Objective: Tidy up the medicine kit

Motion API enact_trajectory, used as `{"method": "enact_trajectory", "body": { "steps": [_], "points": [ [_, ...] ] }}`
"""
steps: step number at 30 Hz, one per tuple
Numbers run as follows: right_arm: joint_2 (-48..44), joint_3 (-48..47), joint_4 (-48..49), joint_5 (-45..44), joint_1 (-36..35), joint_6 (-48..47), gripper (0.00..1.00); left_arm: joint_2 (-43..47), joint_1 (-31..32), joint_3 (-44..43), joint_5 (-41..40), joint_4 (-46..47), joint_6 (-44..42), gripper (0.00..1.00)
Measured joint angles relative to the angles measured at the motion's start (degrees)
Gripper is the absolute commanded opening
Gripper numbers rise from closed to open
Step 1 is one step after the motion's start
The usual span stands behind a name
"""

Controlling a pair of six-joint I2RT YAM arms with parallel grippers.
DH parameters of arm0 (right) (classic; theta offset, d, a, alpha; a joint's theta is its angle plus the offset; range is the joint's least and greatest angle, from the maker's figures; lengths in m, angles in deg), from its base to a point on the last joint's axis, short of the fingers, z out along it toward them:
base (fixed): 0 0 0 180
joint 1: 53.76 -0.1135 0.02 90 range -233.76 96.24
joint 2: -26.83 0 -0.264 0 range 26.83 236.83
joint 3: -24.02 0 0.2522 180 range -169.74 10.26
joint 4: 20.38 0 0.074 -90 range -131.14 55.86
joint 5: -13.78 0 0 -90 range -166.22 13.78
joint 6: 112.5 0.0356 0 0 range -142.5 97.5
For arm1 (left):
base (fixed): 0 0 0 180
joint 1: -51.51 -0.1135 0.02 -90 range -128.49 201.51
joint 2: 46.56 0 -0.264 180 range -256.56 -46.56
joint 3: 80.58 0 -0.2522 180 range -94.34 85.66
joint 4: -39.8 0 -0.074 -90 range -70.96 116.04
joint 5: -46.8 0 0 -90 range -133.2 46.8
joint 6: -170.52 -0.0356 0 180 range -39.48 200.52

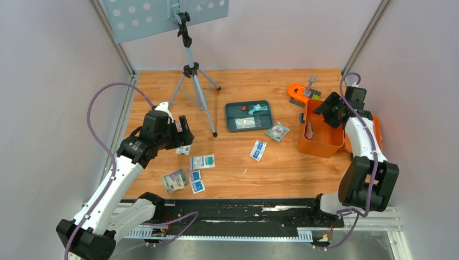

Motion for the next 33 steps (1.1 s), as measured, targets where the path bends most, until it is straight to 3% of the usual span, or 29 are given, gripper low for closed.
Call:
{"method": "enact_trajectory", "body": {
  "steps": [9,11,16,21,26,33],
  "points": [
    [-6.12,-0.09,1.64,-1.62,-2.19,-0.59,0.57,0.0,0.0,0.0,0.02,0.0,0.0,0.95],
    [-8.98,-0.35,1.62,-3.37,-6.03,-1.11,0.57,0.0,0.0,0.0,0.02,0.02,0.02,0.95],
    [-11.54,-1.03,2.56,-9.55,-24.59,-1.99,0.54,0.0,0.0,0.0,0.0,0.0,0.04,0.95],
    [-5.88,1.18,3.17,-10.6,-36.0,2.25,0.56,0.11,0.0,0.0,-0.26,-0.07,0.07,0.95],
    [3.74,5.22,2.21,-11.82,-39.12,9.9,0.6,1.29,0.0,0.02,-0.79,-0.46,0.09,0.95],
    [9.68,5.33,1.86,-13.49,-42.14,12.13,0.63,2.75,0.0,0.02,-1.29,-1.38,0.09,0.95]
  ]
}}
